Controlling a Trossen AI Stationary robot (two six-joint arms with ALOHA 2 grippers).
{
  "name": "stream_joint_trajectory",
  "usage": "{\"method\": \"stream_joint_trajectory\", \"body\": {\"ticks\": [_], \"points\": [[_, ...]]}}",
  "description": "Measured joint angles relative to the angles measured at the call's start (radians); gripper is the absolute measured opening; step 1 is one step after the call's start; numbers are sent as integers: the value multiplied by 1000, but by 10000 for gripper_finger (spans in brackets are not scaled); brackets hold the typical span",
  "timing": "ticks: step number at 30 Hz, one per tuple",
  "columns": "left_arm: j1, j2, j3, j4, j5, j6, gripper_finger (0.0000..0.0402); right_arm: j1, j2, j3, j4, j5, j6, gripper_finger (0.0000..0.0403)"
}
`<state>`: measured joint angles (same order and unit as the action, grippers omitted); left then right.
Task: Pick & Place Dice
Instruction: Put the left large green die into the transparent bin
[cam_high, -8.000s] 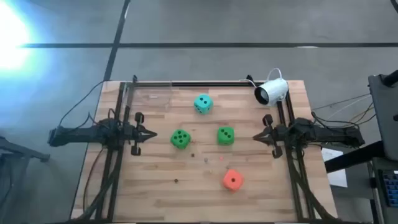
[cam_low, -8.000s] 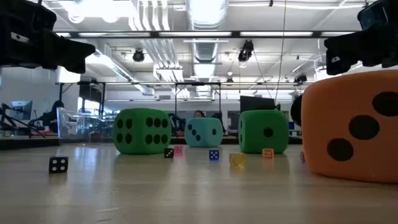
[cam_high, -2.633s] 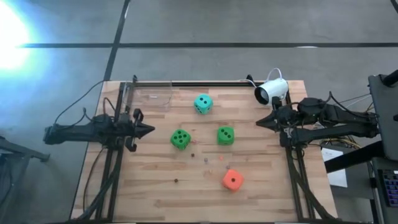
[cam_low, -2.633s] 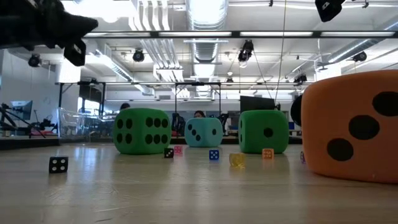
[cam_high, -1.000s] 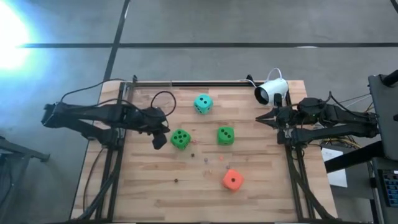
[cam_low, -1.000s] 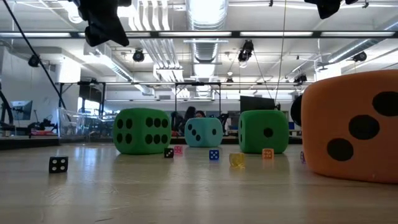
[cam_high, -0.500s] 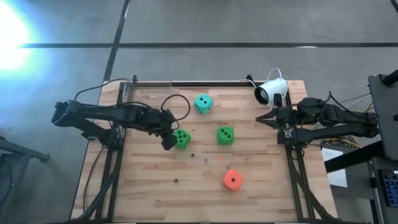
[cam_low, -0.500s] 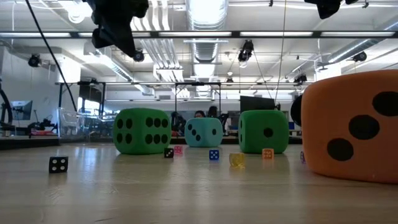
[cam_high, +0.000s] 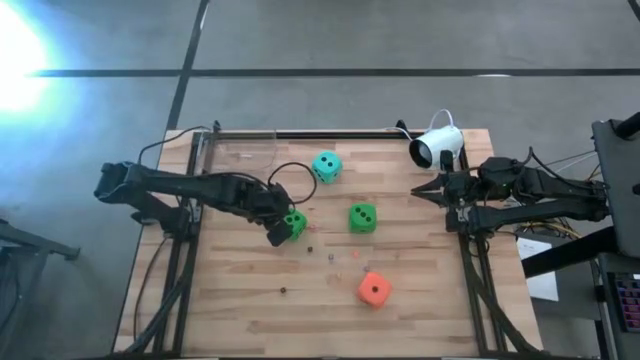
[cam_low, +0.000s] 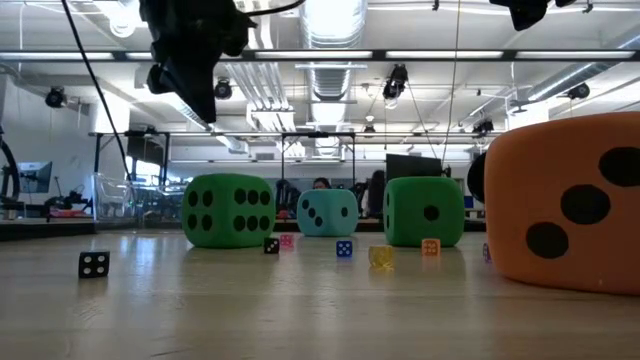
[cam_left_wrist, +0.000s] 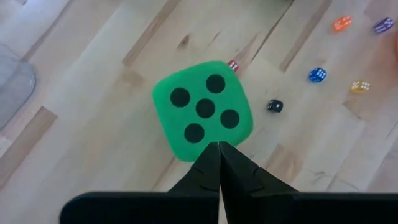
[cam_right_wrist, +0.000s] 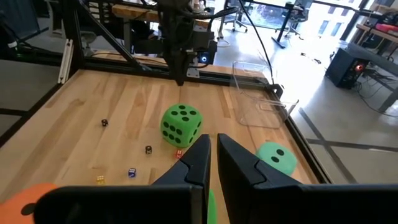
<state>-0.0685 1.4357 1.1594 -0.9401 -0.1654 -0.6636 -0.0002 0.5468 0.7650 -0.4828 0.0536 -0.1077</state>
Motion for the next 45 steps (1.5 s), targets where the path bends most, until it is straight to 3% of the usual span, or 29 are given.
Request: {"method": "stream_joint_trajectory", "body": {"ticks": [18,30,36,45], "points": [[0,27,0,-2,0,-77,2,0,0,0,0,0,0,27],[2,28,-1,-4,0,-164,27,0,0,0,0,0,1,27],[2,31,-1,-8,0,-155,104,0,0,0,-1,0,0,27],[13,57,1,-26,0,-156,292,0,-1,0,-1,1,0,27]]}}
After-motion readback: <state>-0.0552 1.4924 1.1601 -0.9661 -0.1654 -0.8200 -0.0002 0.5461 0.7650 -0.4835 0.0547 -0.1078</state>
